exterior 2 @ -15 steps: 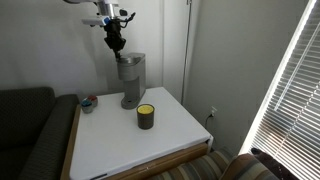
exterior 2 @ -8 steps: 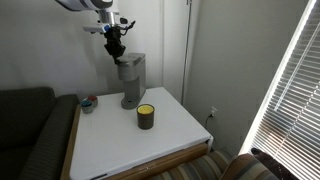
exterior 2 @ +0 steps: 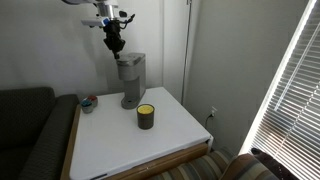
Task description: Close the water reservoir lid on the Keurig machine
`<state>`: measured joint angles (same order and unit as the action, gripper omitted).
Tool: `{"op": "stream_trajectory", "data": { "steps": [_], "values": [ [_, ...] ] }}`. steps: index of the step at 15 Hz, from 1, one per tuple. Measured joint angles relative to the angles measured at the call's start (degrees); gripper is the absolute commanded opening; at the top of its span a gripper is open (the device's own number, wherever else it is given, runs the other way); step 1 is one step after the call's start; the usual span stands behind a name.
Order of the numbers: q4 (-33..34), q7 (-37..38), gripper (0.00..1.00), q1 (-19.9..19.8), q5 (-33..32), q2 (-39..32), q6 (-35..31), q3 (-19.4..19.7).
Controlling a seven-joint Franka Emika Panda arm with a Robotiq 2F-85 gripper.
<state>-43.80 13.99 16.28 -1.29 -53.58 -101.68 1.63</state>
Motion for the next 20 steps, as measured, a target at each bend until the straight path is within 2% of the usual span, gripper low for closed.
{"op": "stream_trajectory", "data": {
  "steps": [2, 3, 4, 7, 16, 20],
  "values": [
    [0.2, -0.5, 0.0, 0.0, 0.0, 1.4, 0.2, 0.0],
    [0.3, -0.8, 0.06, 0.0, 0.0, 2.3, 0.3, 0.0],
    [0.4, -1.0, 0.27, -0.1, 0.0, 2.9, 0.3, 0.0],
    [0.6, -1.7, 0.37, -0.2, 0.1, 4.5, 0.5, 0.0],
    [0.8, -2.4, 0.98, -0.2, 0.9, 5.3, 0.5, -0.4],
    [0.8, -2.4, 1.0, -0.2, 1.3, 5.3, 0.5, -0.6]
  ]
}}
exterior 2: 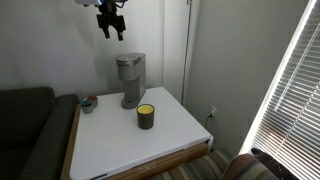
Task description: Close the water reservoir lid on the Keurig machine
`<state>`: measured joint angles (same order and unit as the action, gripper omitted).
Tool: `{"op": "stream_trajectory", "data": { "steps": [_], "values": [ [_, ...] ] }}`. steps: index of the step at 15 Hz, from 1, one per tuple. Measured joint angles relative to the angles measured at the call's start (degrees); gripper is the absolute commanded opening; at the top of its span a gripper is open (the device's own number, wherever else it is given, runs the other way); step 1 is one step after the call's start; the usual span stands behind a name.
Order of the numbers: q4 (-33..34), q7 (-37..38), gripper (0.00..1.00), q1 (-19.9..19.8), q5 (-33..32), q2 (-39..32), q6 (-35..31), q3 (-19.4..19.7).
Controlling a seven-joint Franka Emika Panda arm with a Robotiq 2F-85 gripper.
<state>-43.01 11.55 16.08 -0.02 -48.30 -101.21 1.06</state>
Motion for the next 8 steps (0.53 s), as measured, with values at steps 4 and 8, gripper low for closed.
{"op": "stream_trajectory", "data": {
  "steps": [4, 8],
  "values": [
    [0.0, 0.1, 1.0, 0.0, 0.3, 0.0, 0.0, -0.1],
    [0.0, 0.5, 1.0, -0.1, 1.0, 0.0, 0.0, -0.1]
  ]
}}
